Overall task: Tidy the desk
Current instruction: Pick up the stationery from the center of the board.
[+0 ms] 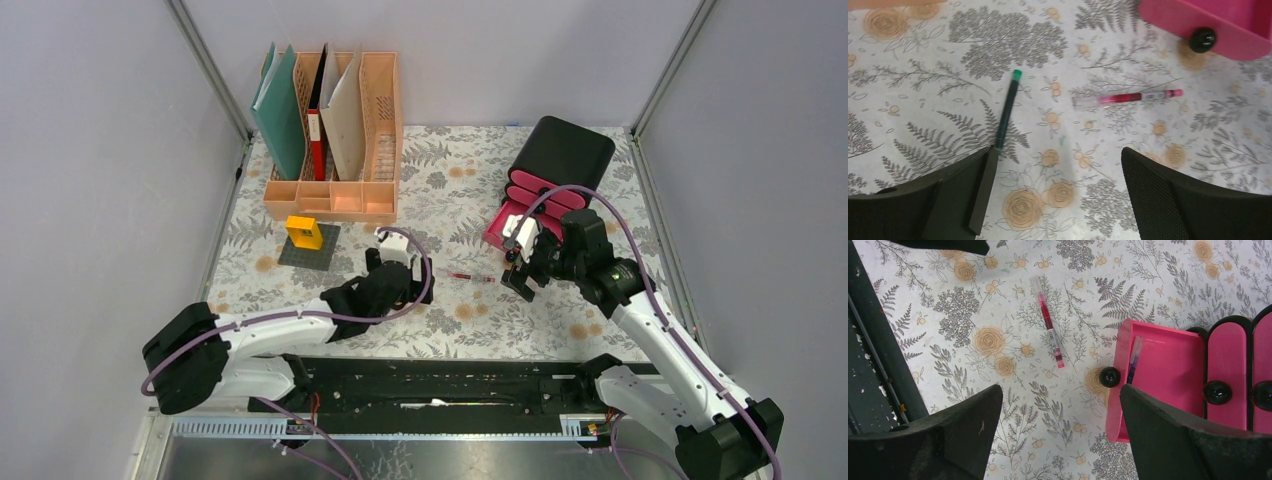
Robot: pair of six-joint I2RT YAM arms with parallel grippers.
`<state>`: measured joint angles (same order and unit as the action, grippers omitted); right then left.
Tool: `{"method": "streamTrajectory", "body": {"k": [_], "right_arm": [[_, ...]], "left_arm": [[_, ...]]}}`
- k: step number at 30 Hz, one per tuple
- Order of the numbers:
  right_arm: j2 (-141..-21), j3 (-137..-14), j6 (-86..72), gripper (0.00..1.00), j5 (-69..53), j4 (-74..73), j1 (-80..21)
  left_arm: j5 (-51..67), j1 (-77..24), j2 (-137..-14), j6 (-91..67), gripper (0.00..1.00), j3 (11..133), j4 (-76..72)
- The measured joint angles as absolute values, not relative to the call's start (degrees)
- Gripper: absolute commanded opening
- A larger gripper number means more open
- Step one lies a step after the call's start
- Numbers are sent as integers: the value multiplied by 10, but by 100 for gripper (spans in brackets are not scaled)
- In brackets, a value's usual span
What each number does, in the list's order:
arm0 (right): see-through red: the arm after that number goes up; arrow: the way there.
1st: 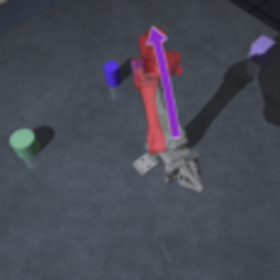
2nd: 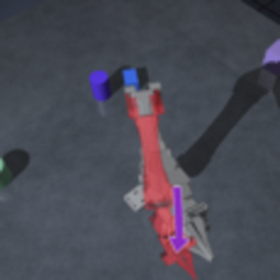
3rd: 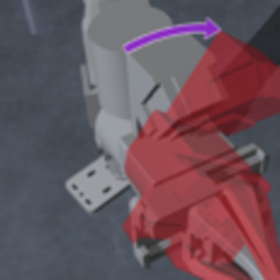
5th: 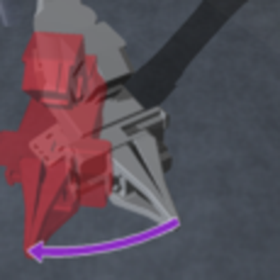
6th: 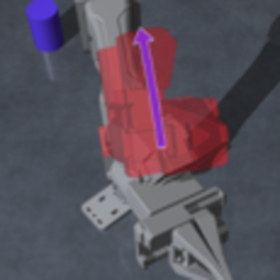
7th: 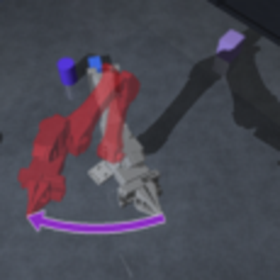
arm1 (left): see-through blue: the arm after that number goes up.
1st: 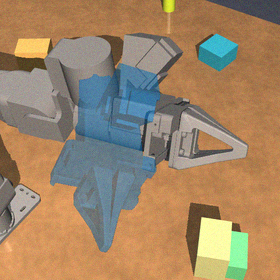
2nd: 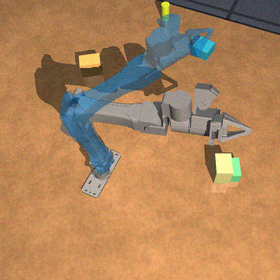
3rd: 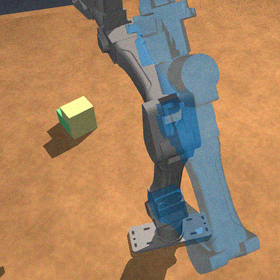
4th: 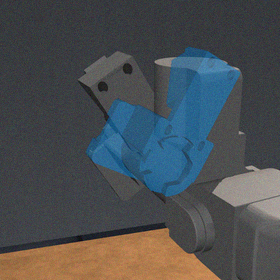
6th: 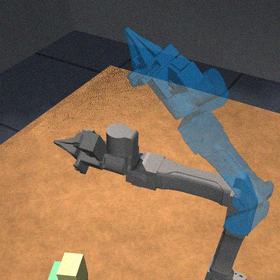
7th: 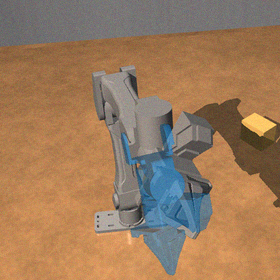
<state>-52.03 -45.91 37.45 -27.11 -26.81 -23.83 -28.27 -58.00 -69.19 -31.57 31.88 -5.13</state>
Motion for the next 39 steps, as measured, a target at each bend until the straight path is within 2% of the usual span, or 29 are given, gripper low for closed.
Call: {"method": "streamTrajectory", "body": {"k": [13, 18, 27, 35, 39], "right_arm": [[-528, -452, 388, 95, -271, -267, -236], [-531, -450, 390, 95, -271, -267, -236], [-534, -447, 393, 95, -271, -267, -236], [-534, -447, 396, 95, -271, -267, -236], [-534, -447, 397, 95, -272, -267, -236]], "left_arm": [[-214, -497, -805, -318, 99, 349, -29], [-211, -483, -873, -317, 93, 392, -15], [-210, -457, -927, -311, 73, 436, 4], [-193, -422, -952, -302, 35, 460, 4], [-186, -417, -958, -300, 23, 465, 3]]}}
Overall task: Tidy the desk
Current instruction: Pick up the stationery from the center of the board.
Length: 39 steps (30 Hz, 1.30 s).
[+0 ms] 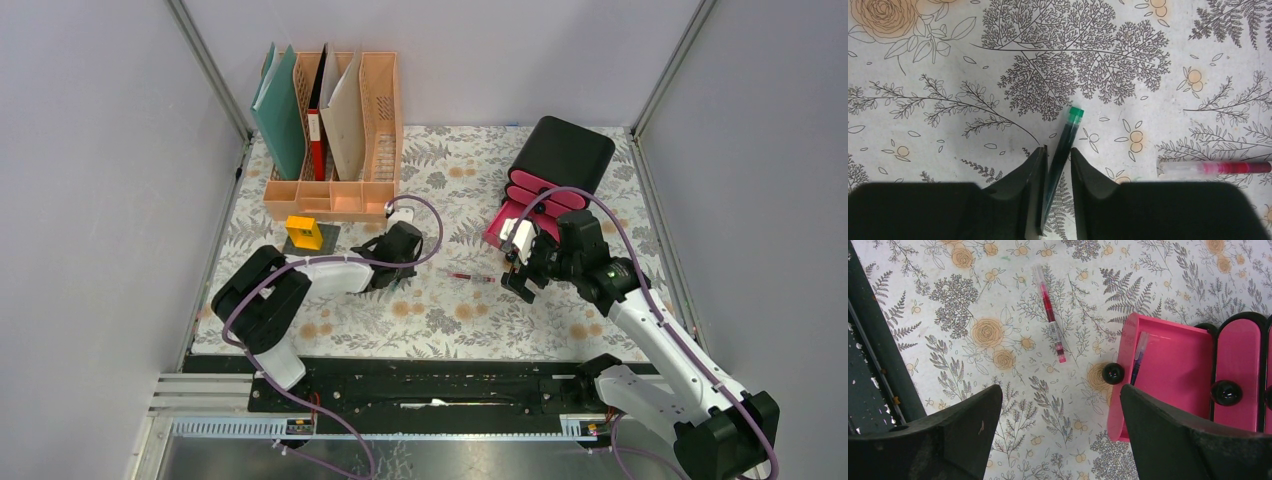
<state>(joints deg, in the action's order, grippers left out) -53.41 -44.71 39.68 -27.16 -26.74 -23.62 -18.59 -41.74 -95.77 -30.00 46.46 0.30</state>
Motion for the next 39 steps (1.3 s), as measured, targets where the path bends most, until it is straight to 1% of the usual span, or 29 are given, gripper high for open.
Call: {"method": "streamTrajectory", "body": {"k": [5, 10, 14, 19, 25, 28, 33, 39], "right_arm": [[-534, -447, 398, 95, -272, -267, -236], [-534, -447, 398, 95, -274, -267, -236], [-534, -447, 398, 94, -282, -268, -236], [-542, -447, 397, 93, -313, -272, -236], [-588, -448, 380, 93, -376, -287, -236], [-607, -451, 360, 93, -408, -294, -236], [-613, -452, 302, 93, -456, -279, -236], [-594, -444, 224, 93, -500, -213, -236]], "left_arm": [[-176, -417, -958, -300, 9, 465, 3], [-169, -416, -955, -301, 2, 464, 3], [-139, -416, -928, -306, 0, 441, 3], [-91, -417, -842, -325, 0, 382, -22], [-23, -417, -719, -373, 0, 293, -144], [12, -417, -683, -409, 0, 240, -239], [44, -425, -669, -472, 0, 170, -381], [32, -478, -674, -507, 0, 153, -512]]}}
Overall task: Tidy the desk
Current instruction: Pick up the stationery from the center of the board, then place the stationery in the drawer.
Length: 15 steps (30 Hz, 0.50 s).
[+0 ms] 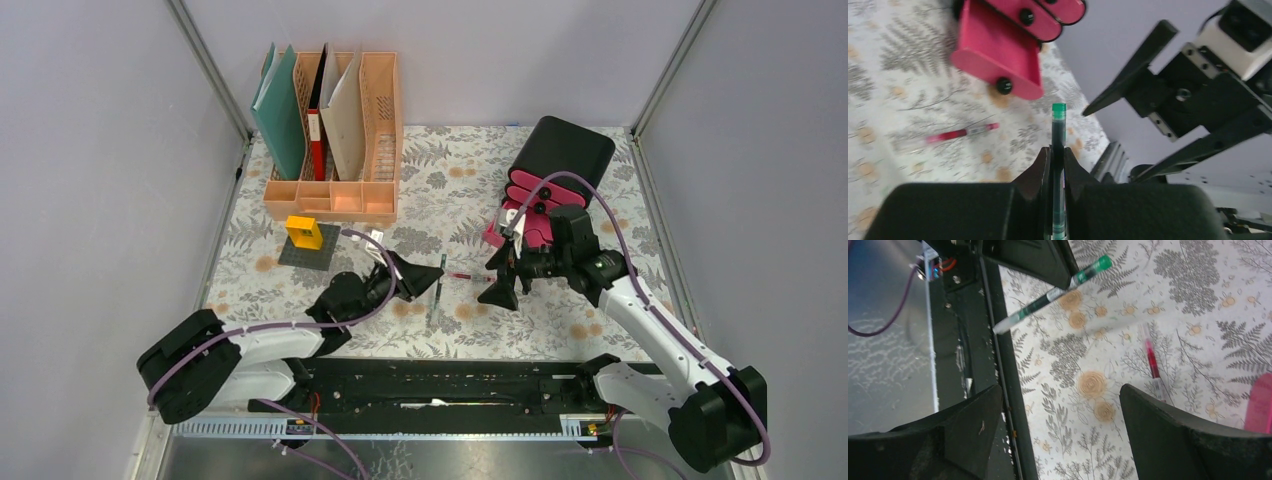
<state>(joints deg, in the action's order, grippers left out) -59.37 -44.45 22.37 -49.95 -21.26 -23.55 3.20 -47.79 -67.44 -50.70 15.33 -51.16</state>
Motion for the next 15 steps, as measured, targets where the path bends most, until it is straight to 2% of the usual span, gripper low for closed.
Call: {"method": "streamTrajectory", "body": {"k": [15], "right_arm": [[-597, -412, 67, 92, -581, -96, -236]], "left_arm": [[-77, -587, -776, -501, 0, 177, -703]]}}
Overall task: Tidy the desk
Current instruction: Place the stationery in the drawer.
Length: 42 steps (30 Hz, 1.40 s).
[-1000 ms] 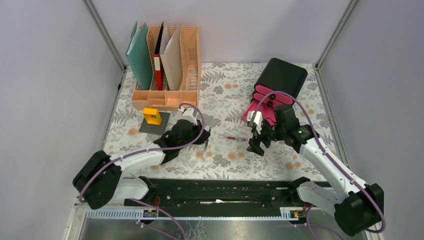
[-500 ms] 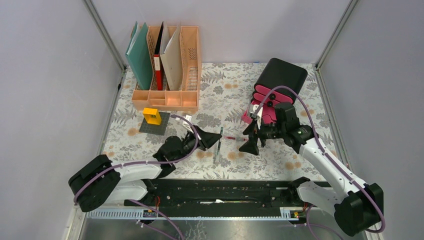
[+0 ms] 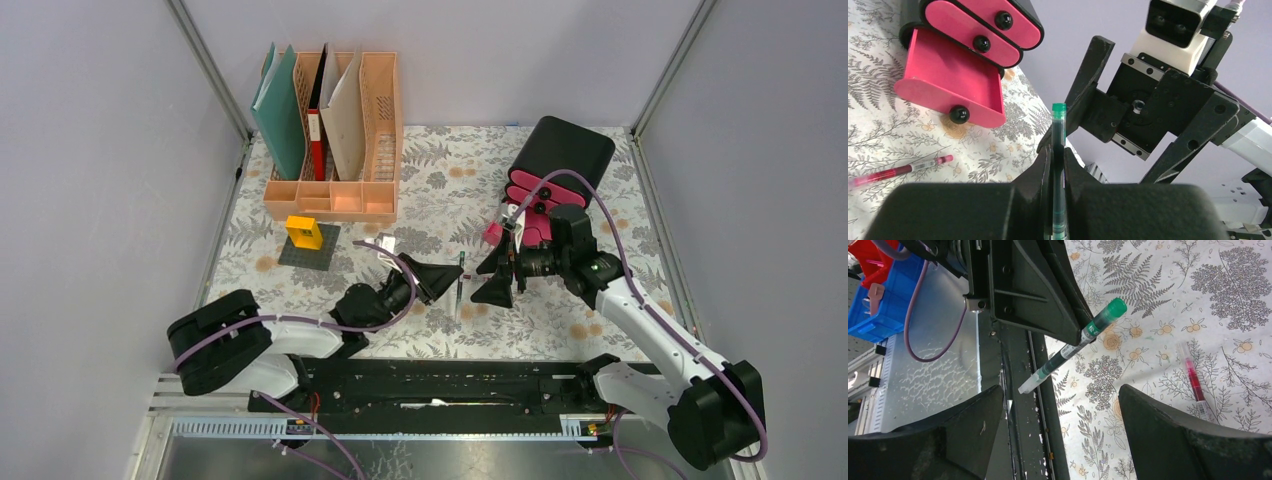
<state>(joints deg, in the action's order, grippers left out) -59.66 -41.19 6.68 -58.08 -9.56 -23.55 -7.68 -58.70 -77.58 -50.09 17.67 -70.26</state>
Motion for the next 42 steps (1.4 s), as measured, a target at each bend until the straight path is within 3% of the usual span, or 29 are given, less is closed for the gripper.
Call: {"method": "streamTrajectory", "body": {"k": [6, 25, 27, 34, 37, 42], "right_arm": [[-597, -406, 39, 89, -584, -71, -236], [-606, -387, -25, 66, -597, -29, -236], [-606, -386, -29, 57, -596, -27, -236], [-606, -386, -41, 5, -587, -23, -235], [-608, -386, -49, 0, -581, -24, -231], [-608, -386, -37, 0, -580, -24, -231]], "left_arm": [[-113, -611, -801, -493, 0, 187, -735], [-159, -644, -858, -471, 0, 227, -781], [-160, -646, -861, -469, 0, 231, -782], [-162, -651, -866, -465, 0, 236, -797], [-164, -653, -867, -457, 15, 236, -801], [-169, -653, -864, -455, 51, 235, -800]]}}
